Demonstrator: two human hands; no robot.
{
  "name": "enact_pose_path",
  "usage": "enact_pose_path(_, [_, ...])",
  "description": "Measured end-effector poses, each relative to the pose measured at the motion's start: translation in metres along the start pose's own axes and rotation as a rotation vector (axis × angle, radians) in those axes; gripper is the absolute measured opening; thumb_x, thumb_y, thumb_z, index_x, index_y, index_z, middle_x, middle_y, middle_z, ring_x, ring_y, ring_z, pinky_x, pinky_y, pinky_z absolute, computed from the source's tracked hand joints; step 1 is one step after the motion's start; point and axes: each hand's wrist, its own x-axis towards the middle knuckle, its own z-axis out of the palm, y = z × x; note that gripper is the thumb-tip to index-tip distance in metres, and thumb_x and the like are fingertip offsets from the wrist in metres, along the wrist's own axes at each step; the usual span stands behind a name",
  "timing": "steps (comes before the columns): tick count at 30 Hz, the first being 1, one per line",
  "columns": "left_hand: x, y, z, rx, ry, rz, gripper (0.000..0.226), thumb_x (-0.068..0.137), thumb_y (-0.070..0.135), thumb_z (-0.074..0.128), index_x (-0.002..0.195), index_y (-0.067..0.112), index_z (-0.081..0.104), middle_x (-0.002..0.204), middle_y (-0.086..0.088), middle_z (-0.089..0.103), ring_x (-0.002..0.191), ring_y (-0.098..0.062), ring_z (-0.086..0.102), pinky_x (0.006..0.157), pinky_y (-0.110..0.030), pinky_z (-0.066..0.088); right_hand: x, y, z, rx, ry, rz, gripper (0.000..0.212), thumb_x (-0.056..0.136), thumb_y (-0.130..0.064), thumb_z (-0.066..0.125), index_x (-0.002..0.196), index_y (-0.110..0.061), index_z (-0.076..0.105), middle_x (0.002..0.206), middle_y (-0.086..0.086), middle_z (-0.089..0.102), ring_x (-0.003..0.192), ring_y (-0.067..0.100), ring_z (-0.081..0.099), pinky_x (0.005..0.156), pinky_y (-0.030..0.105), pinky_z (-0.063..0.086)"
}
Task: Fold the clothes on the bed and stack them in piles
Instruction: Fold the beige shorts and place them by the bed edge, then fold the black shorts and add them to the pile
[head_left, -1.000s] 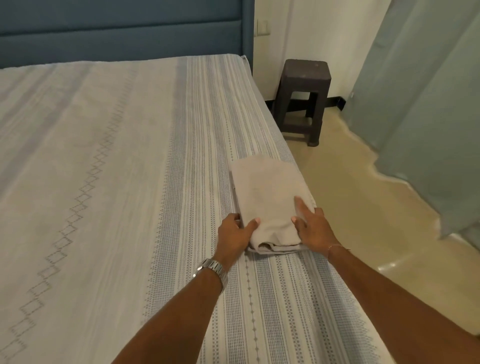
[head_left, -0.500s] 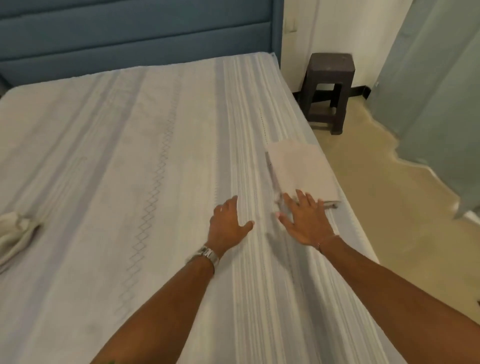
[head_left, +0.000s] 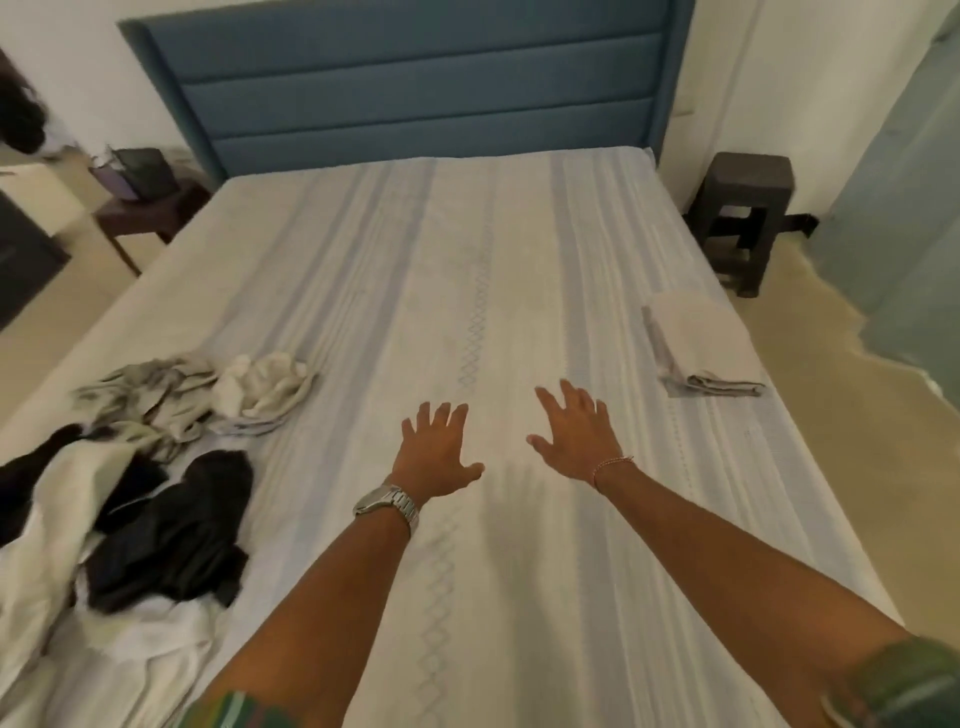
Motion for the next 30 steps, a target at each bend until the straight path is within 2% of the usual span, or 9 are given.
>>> enact_pose_path(7, [-0.124,-0.133,-0.026,0.035,0.009,-0.126,0.092,0.092,0.053,0.063,0.16,0.016,0.014,0.163,-0.014,0.02,0.152,-0.041,0.012,0.121,-0.059,0.018,-0.019,-0.145,0.006,-0.014,-0.024,-0.126,0.08,0.099,-0.052,0.055,0.162,-0.023,0.015,0.168,0.018,0.01,0.152,0.04,0.019,0.122,0.057,0.018])
enact_pose_path(15, [-0.239,-0.274,-0.016,-0.012,-0.065,-0.31,0.087,0.094,0.051,0.062,0.159,0.015,0.018,0.161,-0.016,0.023,0.151,-0.042,0.014,0.12,-0.061,0.019,-0.033,-0.317,0.046,0.0,-0.103,-0.306,0.079,0.098,-0.049,0.059,0.16,-0.02,0.021,0.166,0.019,0.017,0.148,0.04,0.03,0.118,0.052,0.029])
enact_pose_path(24, [-0.262,-0.381,0.04,-0.027,-0.14,-0.405,0.075,0.093,0.048,0.063,0.152,0.012,0.034,0.156,-0.016,0.031,0.146,-0.039,0.025,0.118,-0.057,0.026,0.002,-0.422,0.158,0.113,-0.293,-0.363,0.072,0.098,-0.046,0.061,0.158,-0.023,0.028,0.167,0.009,0.021,0.146,0.035,0.034,0.116,0.049,0.037])
enact_pose_path(30, [-0.246,-0.416,0.082,-0.026,-0.171,-0.407,0.071,0.094,0.045,0.063,0.151,0.013,0.035,0.158,-0.017,0.027,0.146,-0.039,0.024,0.119,-0.057,0.026,0.028,-0.458,0.233,0.294,-0.384,-0.376,0.07,0.098,-0.036,0.065,0.157,-0.019,0.032,0.158,0.016,0.033,0.14,0.037,0.041,0.114,0.046,0.039])
